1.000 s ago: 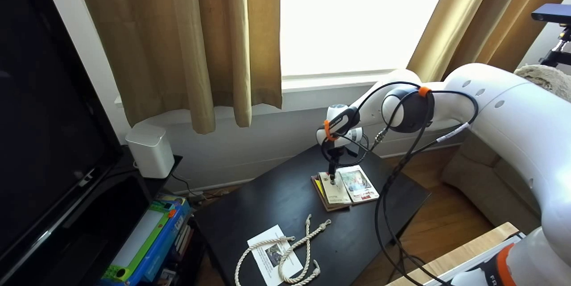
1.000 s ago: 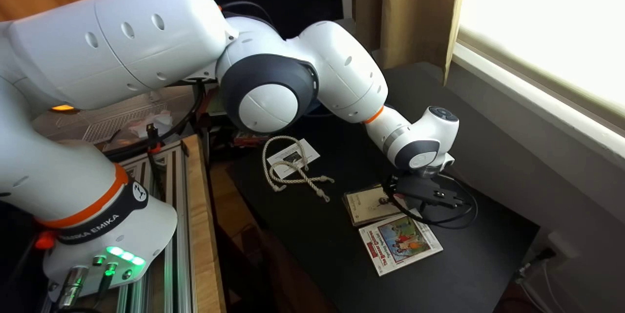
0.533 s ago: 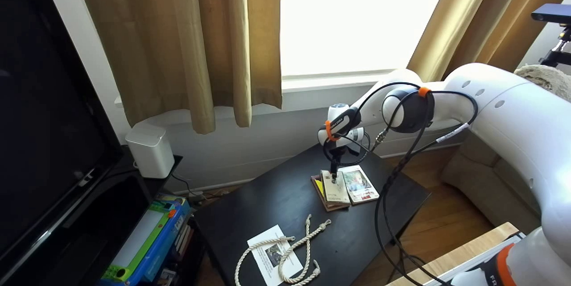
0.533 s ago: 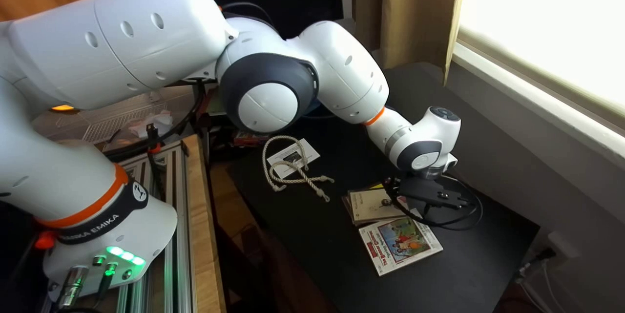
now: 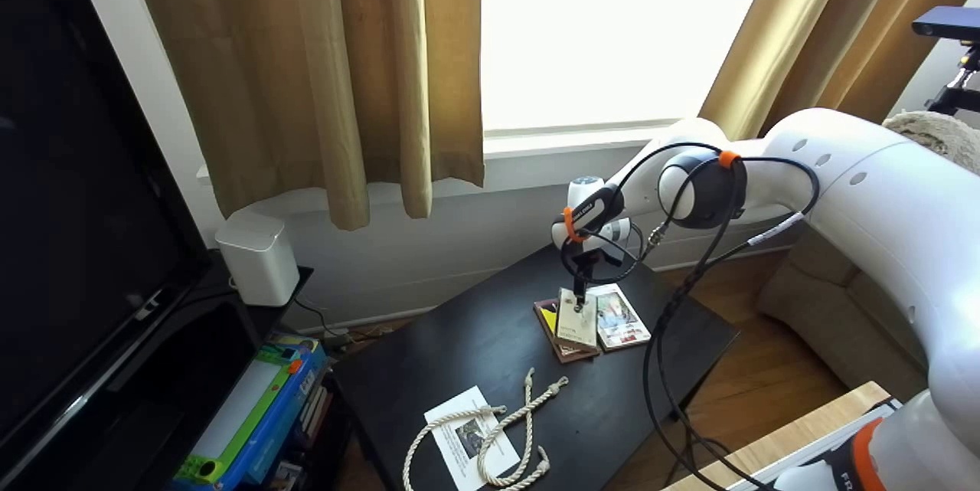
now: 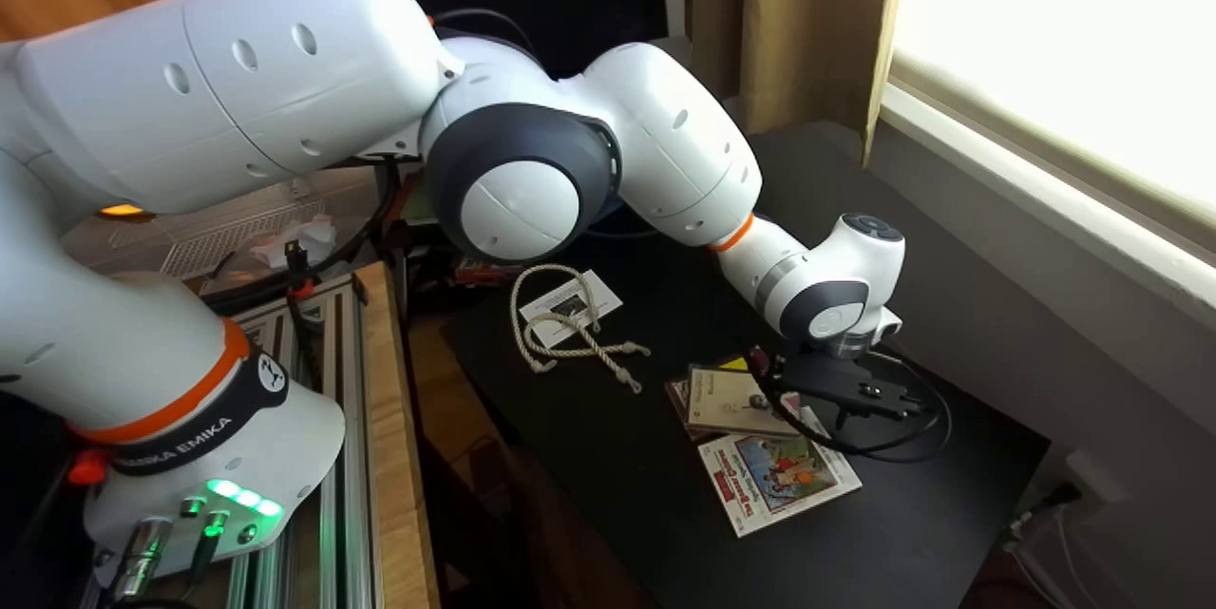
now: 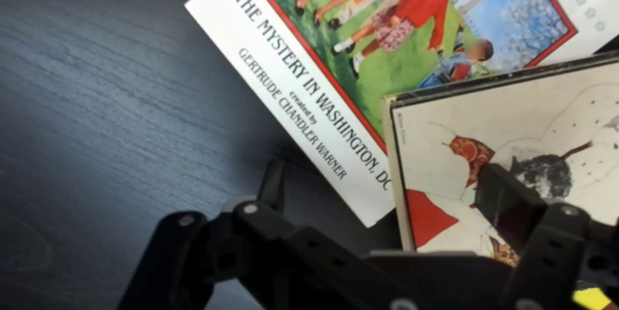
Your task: Restack the top two books on the right
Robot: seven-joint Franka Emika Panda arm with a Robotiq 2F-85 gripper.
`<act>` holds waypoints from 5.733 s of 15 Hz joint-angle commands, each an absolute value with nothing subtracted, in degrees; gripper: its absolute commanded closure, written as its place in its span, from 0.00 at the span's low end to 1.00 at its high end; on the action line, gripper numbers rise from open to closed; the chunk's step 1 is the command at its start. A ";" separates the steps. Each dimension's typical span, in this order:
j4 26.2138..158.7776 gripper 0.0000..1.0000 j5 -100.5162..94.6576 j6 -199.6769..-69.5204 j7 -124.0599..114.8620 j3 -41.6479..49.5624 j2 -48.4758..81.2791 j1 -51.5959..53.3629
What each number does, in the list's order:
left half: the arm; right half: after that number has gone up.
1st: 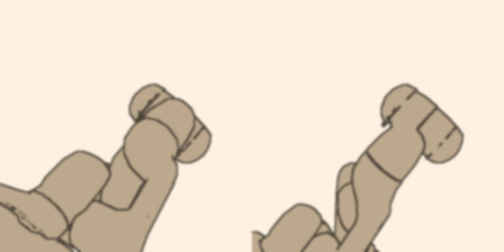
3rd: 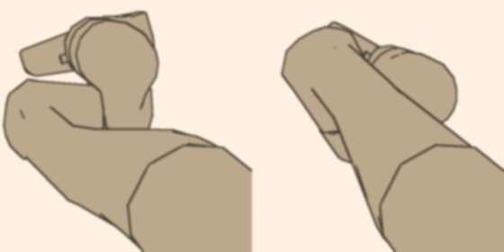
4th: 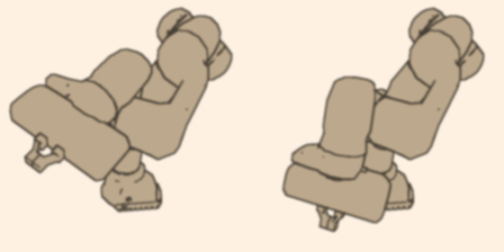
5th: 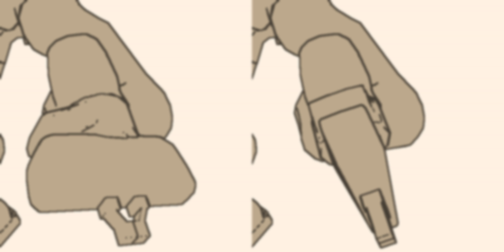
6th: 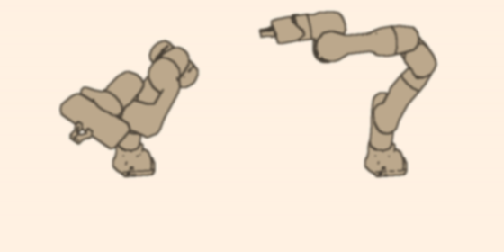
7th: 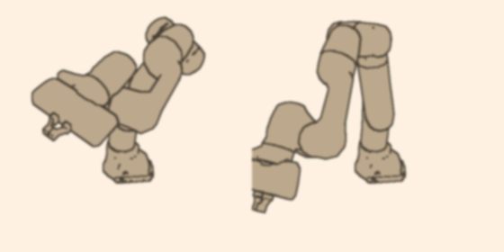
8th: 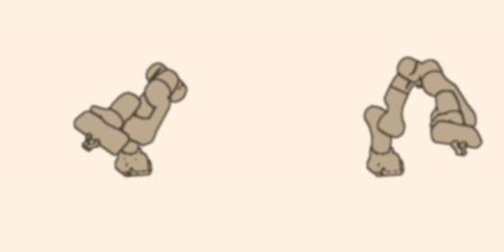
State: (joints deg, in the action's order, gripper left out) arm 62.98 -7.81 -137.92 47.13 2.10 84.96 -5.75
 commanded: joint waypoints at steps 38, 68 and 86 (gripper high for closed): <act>56.88 0.00 -2.19 -126.92 65.83 -6.84 85.06 -11.42; 63.96 0.39 1.98 -135.03 69.44 -7.17 85.13 -11.33; 57.77 0.95 0.57 -132.74 70.11 -6.23 86.36 -12.07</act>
